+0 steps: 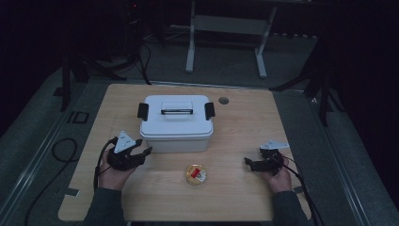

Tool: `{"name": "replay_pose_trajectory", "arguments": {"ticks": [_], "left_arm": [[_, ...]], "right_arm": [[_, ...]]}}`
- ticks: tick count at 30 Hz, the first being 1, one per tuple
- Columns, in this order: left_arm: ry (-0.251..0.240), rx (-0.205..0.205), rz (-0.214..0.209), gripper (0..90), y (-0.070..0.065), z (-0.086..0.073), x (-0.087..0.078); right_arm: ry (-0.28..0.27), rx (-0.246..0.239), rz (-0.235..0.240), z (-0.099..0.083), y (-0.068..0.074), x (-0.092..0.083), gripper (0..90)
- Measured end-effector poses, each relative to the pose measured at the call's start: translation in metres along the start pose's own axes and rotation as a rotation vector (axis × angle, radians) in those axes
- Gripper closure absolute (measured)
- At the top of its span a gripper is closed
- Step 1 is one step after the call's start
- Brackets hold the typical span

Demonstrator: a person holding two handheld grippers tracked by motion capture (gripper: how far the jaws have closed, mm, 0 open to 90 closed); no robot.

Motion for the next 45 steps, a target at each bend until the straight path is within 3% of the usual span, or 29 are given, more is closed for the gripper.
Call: {"name": "replay_pose_trajectory", "arguments": {"ticks": [6,11,21,27,34,45], "left_arm": [[0.018,0.04,-0.068,50.5,-0.017,0.01,0.002],[0.02,0.071,-0.076,50.6,-0.026,0.015,0.002],[0.065,0.125,-0.144,53.1,-0.045,0.02,0.008],[0.081,0.158,-0.188,60.2,-0.056,0.026,0.013],[0.101,0.187,-0.209,61.9,-0.069,0.033,0.021],[0.145,0.233,-0.281,69.4,-0.097,0.037,0.042]], "right_arm": [[0.0,-0.001,0.0,0.0,0.0,0.0,13.5],[0.0,-0.001,0.0,0.0,0.0,0.0,13.5],[0.0,-0.001,0.0,0.0,0.0,0.0,13.5],[0.0,0.0,0.0,0.0,0.0,0.0,13.6],[-0.001,0.0,0.0,0.0,0.0,0.0,13.5],[0.001,0.0,0.001,0.0,0.0,0.0,13.5]]}}
Point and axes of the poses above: each handheld gripper's, and its own axes: x roughly forward along the jaws, z roughly out of its top, y roughly to its left, the point moved 4 cm from there along x, roughly forward along the jaws, and after that the axes turned 4 degrees about -x, right-handed, at the moved point
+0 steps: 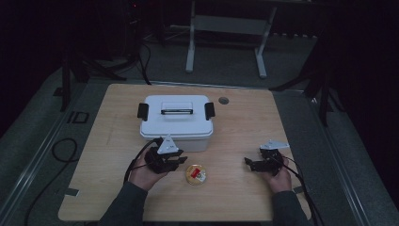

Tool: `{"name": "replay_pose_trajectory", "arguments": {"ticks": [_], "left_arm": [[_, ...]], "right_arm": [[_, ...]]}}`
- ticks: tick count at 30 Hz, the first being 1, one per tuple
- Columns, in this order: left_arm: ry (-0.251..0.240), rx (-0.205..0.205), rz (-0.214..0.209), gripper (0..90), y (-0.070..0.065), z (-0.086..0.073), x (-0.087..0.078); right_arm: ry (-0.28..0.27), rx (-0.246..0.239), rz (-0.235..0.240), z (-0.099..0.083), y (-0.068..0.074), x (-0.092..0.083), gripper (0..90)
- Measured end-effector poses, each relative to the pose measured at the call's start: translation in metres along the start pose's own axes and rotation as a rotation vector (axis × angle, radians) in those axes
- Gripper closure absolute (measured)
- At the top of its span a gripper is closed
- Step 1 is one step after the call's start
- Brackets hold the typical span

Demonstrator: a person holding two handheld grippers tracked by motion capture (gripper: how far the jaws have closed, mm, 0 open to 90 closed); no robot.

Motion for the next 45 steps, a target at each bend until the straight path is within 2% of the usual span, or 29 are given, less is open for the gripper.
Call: {"name": "replay_pose_trajectory", "arguments": {"ticks": [17,26,31,39,41,45], "left_arm": [[0.067,0.055,-0.069,82.9,-0.022,0.011,0.041],[0.103,0.093,-0.087,89.2,-0.032,0.015,0.061],[0.123,0.114,-0.096,89.8,-0.038,0.018,0.072],[0.159,0.118,-0.113,89.9,-0.043,0.02,0.091],[0.187,0.124,-0.113,89.9,-0.043,0.017,0.099],[0.204,0.114,-0.114,89.9,-0.042,0.014,0.103]], "right_arm": [[0.0,0.0,0.0,0.0,0.0,0.0,13.5],[-0.001,0.0,-0.001,0.0,0.0,0.0,13.6],[-0.001,0.0,0.0,0.0,0.0,0.0,13.5],[-0.001,0.0,0.0,0.0,0.0,0.0,13.5],[0.0,0.0,0.0,0.0,0.0,0.0,13.6],[-0.001,-0.001,0.0,0.0,0.0,0.0,13.5]]}}
Point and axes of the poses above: each handheld gripper's, and its own axes: x roughly forward along the jaws, z roughly out of its top, y roughly to its left, the point moved 4 cm from there along x, roughly forward along the jaws, and after that the axes turned 4 degrees about -x, right-handed, at the moved point
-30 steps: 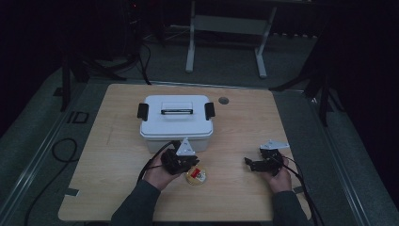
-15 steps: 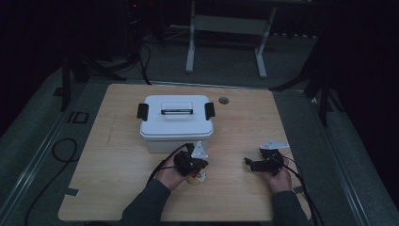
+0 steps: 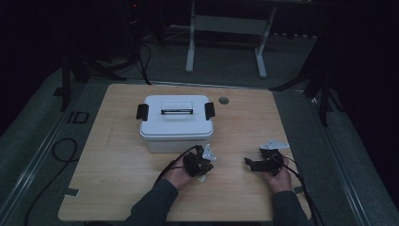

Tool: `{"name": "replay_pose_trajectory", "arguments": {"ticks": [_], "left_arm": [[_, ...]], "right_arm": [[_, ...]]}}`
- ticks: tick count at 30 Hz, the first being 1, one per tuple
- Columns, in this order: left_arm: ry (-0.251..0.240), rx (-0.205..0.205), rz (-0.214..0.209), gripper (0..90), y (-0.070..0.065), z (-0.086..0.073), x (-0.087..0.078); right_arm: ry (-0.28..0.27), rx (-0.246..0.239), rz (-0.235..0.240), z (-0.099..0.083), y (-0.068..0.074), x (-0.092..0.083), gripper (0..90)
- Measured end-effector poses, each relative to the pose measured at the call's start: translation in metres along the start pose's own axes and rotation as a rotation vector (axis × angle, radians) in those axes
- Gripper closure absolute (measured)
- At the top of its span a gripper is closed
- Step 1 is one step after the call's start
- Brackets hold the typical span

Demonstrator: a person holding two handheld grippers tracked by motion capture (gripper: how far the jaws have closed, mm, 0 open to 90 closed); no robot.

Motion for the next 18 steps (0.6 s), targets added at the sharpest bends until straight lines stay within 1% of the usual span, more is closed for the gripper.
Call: {"name": "replay_pose_trajectory", "arguments": {"ticks": [1,5,9,17,18], "left_arm": [[0.0,-0.006,-0.003,89.9,0.0,-0.001,0.001],[0.011,-0.003,-0.011,89.9,-0.001,-0.004,0.001],[0.007,-0.011,-0.027,89.9,-0.003,-0.009,-0.001],[0.009,-0.024,-0.03,89.9,-0.004,-0.018,-0.007],[0.013,-0.026,-0.028,89.9,-0.004,-0.021,-0.009]], "right_arm": [[0.0,0.0,0.0,0.0,0.0,0.0,13.5],[0.0,0.0,0.0,0.0,0.0,0.0,13.6],[0.0,0.0,0.0,0.0,0.0,0.0,13.5],[0.0,0.0,0.0,0.0,0.0,0.0,13.5],[0.0,0.001,0.0,0.0,0.0,0.0,13.5]]}}
Point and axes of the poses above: each handheld gripper's, and its own axes: x roughly forward along the jaws, z roughly out of its top, y roughly to its left, the point moved 4 cm from there along x, roughly forward along the jaws, and after that the axes turned 4 degrees about -x, right-handed, at the moved point
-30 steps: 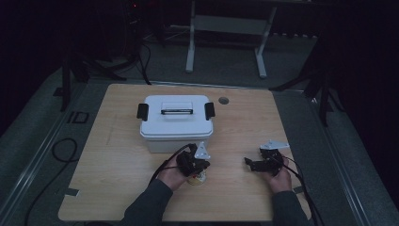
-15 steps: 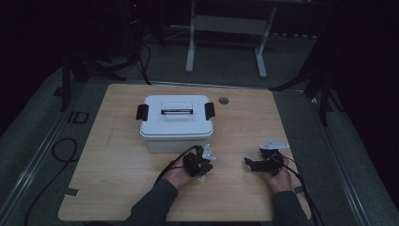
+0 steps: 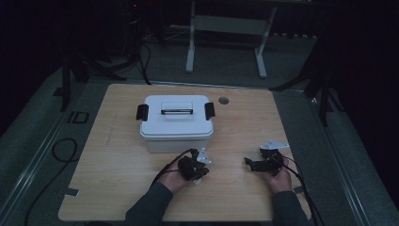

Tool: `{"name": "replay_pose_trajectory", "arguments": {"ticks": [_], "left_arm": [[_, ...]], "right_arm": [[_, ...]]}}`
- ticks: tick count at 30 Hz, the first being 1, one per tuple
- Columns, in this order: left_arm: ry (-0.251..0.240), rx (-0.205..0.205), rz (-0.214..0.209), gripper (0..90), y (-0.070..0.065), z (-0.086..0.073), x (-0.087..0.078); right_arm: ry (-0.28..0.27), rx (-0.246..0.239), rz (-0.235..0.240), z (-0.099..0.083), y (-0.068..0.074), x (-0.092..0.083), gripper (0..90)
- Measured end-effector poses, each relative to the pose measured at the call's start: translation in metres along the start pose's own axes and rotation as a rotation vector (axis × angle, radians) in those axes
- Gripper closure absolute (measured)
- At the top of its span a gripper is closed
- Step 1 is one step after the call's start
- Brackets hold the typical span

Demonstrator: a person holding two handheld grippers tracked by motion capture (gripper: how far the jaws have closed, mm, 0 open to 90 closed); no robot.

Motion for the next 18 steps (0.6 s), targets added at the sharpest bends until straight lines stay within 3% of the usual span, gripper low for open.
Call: {"name": "replay_pose_trajectory", "arguments": {"ticks": [18], "left_arm": [[0.021,-0.039,0.009,89.7,-0.004,-0.033,-0.02]], "right_arm": [[0.0,0.0,0.0,0.0,0.0,0.0,13.5]]}}
Point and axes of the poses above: each handheld gripper's, and its own axes: x roughly forward along the jaws, z roughly out of its top, y roughly to its left, the point moved 4 cm from there along x, roughly forward along the jaws, and after that the axes turned 4 degrees about -x, right-handed, at the moved point
